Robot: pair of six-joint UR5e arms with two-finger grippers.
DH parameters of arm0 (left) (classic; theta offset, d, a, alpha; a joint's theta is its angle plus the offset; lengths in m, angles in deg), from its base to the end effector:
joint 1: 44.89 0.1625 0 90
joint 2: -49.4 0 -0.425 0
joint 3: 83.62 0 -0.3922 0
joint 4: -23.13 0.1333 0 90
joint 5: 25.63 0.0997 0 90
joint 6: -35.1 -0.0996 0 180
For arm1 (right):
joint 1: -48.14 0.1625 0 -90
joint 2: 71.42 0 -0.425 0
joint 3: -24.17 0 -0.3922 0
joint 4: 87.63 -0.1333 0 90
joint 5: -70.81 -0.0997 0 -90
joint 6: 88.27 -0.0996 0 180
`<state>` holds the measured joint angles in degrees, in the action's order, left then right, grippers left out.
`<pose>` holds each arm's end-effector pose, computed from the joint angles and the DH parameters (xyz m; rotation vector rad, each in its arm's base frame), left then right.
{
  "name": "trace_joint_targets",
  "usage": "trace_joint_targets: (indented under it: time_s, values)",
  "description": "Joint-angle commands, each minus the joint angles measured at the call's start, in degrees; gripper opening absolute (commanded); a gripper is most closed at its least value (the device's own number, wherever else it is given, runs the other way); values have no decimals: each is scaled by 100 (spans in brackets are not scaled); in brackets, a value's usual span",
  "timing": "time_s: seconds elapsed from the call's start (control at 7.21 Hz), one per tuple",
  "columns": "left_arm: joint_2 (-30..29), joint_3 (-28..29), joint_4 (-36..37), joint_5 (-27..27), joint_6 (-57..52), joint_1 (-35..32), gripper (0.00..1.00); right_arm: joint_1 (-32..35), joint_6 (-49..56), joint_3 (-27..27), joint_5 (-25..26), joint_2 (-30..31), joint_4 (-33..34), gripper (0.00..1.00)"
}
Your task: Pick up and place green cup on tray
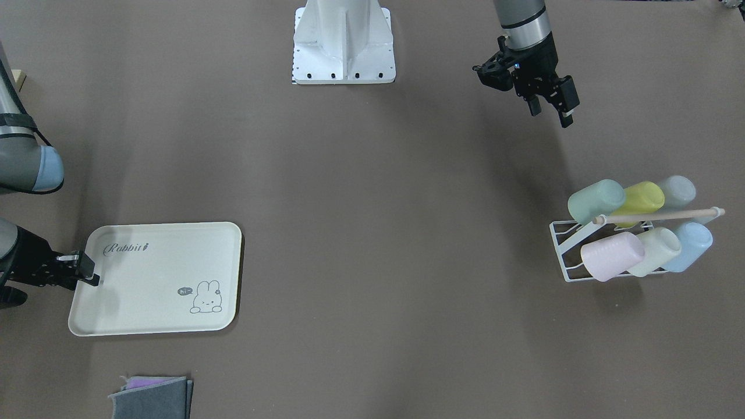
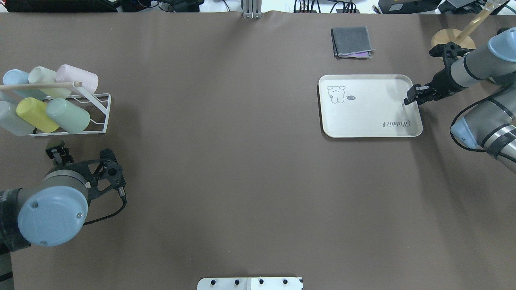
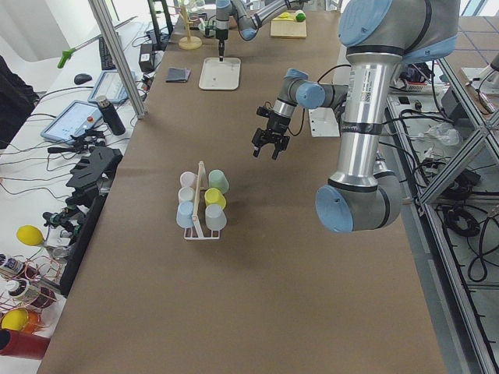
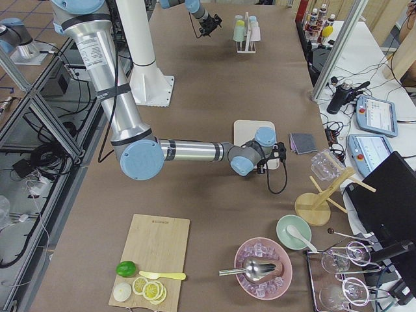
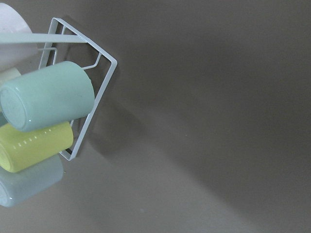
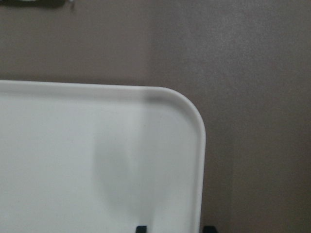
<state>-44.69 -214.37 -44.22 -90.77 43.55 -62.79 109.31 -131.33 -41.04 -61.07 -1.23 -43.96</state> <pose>0.3600 -0.3003 0.3559 0.5926 -0.0840 0.9953 -0.2591 -0.6092 0.5862 0.1472 -0.9666 -0.0354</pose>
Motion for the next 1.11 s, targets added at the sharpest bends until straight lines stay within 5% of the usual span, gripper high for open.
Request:
trace_joint_targets:
  time_s: [0.0,0.42,0.55,0.69,0.97]
  values:
    - [461,216,-718,1672,-1725,583,97,0,8,0,-21,21,1,19]
    - [717,331,-291,2503,-3019,823,97,0,8,0,-21,30,1,18]
    - [700,488,8,3315,-3729,823,97,0,8,0,-21,30,1,15]
    - [647,655,54,3793,-4320,823,97,0,8,0,-21,39,1,0]
    - [568,1076,255,3815,-4378,814,97,0,8,-53,-283,-40,167,0]
